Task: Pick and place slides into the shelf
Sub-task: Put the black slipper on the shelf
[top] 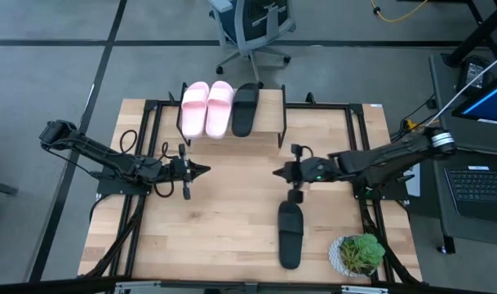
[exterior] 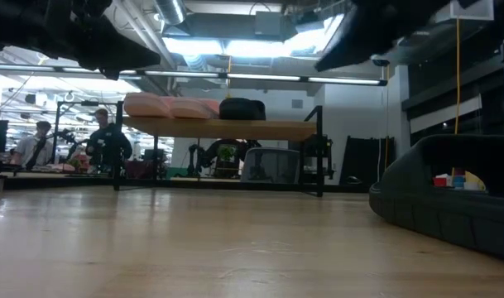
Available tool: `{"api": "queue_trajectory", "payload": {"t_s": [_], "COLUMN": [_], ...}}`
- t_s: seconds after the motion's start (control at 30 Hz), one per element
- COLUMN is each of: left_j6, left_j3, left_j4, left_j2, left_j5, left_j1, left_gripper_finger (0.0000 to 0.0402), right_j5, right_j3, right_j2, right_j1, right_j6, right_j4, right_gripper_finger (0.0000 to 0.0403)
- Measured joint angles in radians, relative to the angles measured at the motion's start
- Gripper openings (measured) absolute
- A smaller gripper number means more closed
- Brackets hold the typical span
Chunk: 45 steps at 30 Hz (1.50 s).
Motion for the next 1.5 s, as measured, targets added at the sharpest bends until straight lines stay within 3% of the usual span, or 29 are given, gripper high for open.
{"api": "queue_trajectory", "payload": {"t_s": [0.13,0.37,0.57,0.73,0.9,1.2,1.5], "left_j6": [-0.001,0.000,0.000,0.000,-0.017,-0.025,-0.018], "left_j3": [0.000,0.000,0.000,0.000,0.000,0.000,0.000], "left_j4": [-0.002,-0.002,-0.002,-0.018,-0.045,-0.071,-0.071], "left_j2": [0.000,0.000,0.000,0.000,0.000,0.000,0.000], "left_j5": [0.012,0.196,0.265,0.291,0.347,0.469,0.460], "left_j1": [0.000,0.000,0.000,0.000,0.000,0.000,0.001], "left_gripper_finger": [0.0002,0.0002,0.0002,0.0002,0.0002,0.0002,0.0002], "right_j5": [-0.017,-0.214,-0.222,-0.252,-0.352,-0.295,-0.230], "right_j3": [-0.093,-0.159,-0.160,-0.139,-0.122,-0.117,-0.117], "right_j2": [-0.116,-0.273,-0.298,-0.297,-0.294,-0.285,-0.229], "right_j1": [0.000,0.014,0.046,0.075,0.129,0.215,0.260], "right_j6": [0.004,0.001,0.036,0.209,0.293,0.285,0.397], "right_j4": [-0.002,-0.009,-0.099,-0.238,-0.257,-0.256,-0.257], "right_gripper_finger": [0.0004,0.0004,0.0004,0.0005,0.0005,0.0005,0.0005]}}
